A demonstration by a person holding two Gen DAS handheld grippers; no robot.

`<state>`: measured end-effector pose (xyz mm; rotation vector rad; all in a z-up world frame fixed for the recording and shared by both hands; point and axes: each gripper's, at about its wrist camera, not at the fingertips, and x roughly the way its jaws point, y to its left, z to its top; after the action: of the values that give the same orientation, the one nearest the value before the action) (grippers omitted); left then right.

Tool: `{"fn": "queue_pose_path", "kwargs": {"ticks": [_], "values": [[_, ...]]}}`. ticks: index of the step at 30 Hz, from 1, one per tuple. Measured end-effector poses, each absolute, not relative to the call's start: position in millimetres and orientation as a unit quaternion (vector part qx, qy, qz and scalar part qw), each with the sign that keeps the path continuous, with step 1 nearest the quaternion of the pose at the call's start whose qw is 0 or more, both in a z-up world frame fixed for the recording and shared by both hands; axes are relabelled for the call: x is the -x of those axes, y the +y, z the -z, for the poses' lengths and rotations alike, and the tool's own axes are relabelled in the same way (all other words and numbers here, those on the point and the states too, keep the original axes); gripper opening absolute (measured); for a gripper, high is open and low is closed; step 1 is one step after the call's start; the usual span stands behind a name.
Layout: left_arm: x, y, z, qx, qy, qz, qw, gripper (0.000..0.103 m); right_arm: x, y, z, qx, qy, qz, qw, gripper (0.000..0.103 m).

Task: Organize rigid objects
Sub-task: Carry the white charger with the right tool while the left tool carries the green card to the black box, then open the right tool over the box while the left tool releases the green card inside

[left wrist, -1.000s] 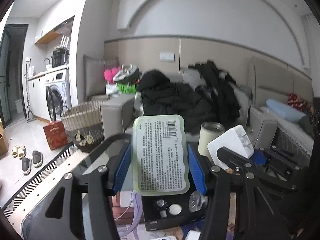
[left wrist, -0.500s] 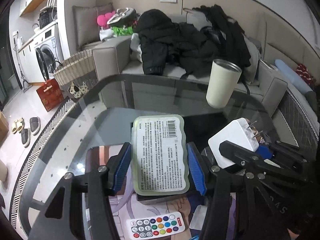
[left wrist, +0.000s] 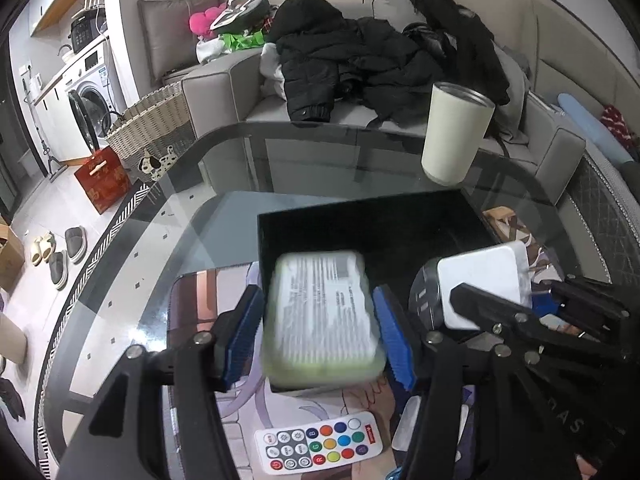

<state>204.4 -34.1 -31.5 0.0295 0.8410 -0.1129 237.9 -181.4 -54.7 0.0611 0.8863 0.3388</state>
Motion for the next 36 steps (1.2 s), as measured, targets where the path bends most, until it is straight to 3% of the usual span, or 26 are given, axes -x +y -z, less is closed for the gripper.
{"fn": "queue_pose_path", "kwargs": {"ticks": [2, 24, 36], "values": [[-204, -32, 32, -0.013, 0.409, 0.050, 0.911, 0.069, -241, -184, 55, -0.032, 0.430, -0.155, 0.889, 0.024], [-188, -20, 12, 0.007, 0.377, 0.056, 0.924, 0.072, -219, -188, 27, -0.017, 0.383, -0.148, 0.912, 0.028], [-112, -8, -48, -0.008, 0.220, 0.074, 0.973, 0.074, -154, -190, -26, 0.008, 0.242, -0.187, 0.952, 0.028]]}}
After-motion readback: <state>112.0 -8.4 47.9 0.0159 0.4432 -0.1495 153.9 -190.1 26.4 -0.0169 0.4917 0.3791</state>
